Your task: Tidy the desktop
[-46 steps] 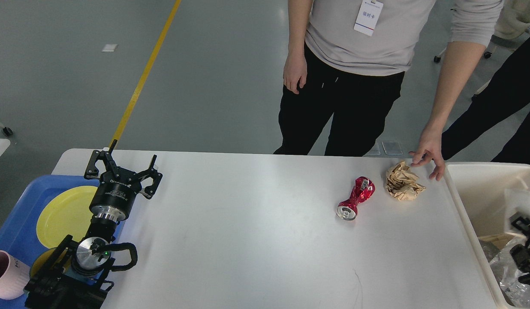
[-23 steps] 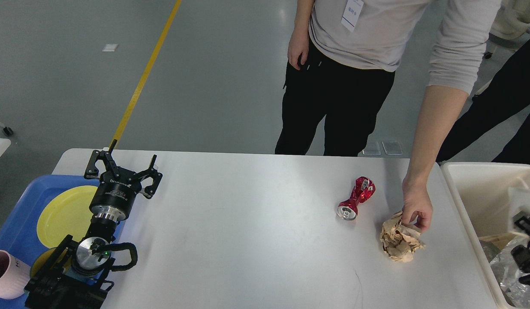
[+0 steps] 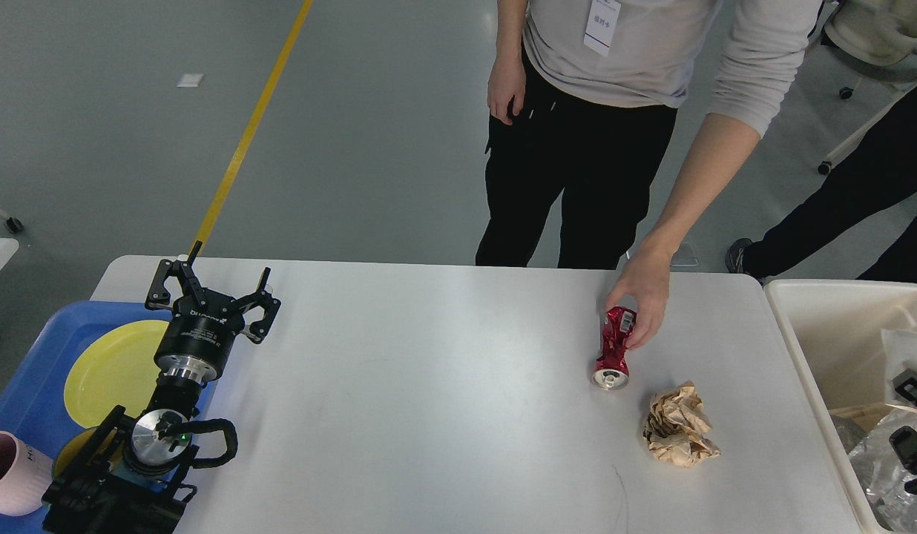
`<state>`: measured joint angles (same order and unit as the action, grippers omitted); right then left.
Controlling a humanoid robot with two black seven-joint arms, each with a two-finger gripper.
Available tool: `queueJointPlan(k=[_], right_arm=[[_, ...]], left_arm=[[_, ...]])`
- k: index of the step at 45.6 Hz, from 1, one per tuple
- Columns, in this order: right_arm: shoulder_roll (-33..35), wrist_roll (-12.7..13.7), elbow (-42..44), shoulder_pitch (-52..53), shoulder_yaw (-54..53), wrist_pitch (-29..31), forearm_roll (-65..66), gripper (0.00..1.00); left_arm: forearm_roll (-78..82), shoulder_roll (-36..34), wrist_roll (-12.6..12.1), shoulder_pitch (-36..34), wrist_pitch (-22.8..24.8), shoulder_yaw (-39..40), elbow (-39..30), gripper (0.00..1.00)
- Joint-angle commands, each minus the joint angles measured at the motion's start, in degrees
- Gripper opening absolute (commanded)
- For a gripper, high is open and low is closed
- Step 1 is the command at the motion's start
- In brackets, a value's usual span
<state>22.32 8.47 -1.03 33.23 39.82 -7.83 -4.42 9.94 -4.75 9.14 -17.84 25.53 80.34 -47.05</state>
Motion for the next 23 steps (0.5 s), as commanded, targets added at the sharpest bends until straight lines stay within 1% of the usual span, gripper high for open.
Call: queueJointPlan(k=[1,5,10,13,16,23], right_arm=[[-0.26,0.06,-0.2,0.09,-0.62,0.09,-0.24,1.0],[-1.75,0.06,0.58,-0.88,0.09,-0.7,0.47,1.0],[0.36,-0.03,-0.29,0.18,-0.27,0.18,0.02,1.0],[-0.52,0.06,0.94,-0.44,-0.09,-0.87,0.38,1.0],[0.0,0.06,0.15,0.79,-0.79,0.09,-0.33,1.0],[-0.7,-0.03,0.15,0.52,-0.35,-0.35,0.2,1.0]], left_arm=[[-0.01,0.0,0.0,0.0,-0.04,-0.01,0.03,0.97],[-0.01,0.0,0.0,0.0,0.05,-0.01,0.03,0.97],[-0.01,0.0,0.0,0.0,-0.04,-0.01,0.03,0.97],[-0.01,0.0,-0.08,0.0,-0.04,-0.01,-0.06,0.97],[-0.01,0.0,0.0,0.0,-0.04,-0.01,0.03,0.97],[-0.01,0.0,0.0,0.0,0.05,-0.01,0.03,0.97]])
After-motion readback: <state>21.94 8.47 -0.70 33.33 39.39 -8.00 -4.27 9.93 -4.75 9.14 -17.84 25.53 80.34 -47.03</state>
